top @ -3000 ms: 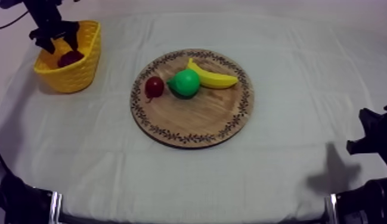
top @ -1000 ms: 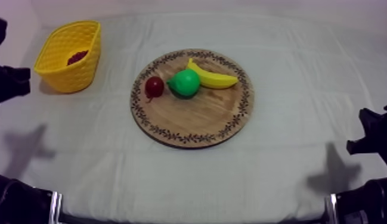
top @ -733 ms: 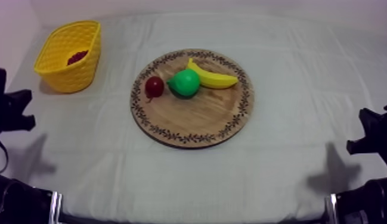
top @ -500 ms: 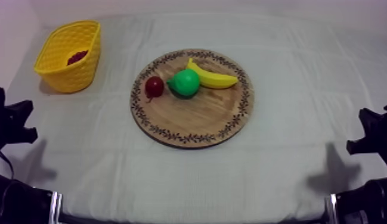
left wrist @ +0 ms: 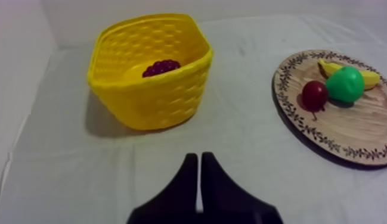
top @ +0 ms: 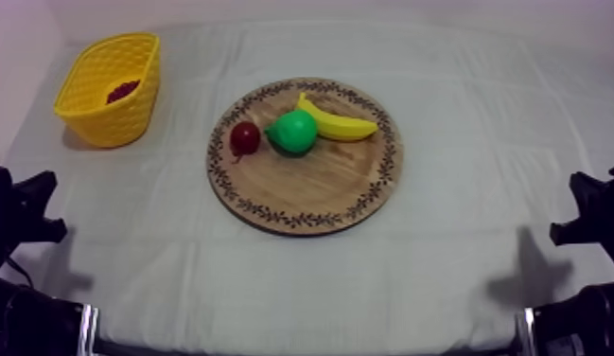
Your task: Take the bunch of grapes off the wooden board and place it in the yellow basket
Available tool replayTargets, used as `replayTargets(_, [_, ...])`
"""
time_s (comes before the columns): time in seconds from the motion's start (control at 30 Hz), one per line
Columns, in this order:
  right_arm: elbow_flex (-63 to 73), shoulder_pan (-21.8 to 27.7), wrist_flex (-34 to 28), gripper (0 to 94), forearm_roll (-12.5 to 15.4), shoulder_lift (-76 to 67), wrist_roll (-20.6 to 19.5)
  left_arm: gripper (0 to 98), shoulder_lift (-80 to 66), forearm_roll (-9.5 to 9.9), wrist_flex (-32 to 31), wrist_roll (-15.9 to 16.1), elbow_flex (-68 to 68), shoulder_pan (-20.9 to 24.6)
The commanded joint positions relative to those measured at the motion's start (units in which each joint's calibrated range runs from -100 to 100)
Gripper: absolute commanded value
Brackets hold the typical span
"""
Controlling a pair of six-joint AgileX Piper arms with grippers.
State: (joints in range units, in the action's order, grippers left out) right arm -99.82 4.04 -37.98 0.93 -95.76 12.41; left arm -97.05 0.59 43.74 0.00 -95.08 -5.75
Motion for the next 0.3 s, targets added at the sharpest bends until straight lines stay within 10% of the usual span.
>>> replayTargets(0.0, [0.04, 0.0, 0.0, 0.3, 0.02, 0.0, 0.0, 0.1, -1.56, 0.54, -2.43, -1.72, -1.36, 0.47])
replayTargets(0.27, [0.04, 0.02, 0.0, 0.3, 0.02, 0.0, 0.0, 0.1, -2.87, 1.19, -8.18, -8.51, -3.8, 1.31])
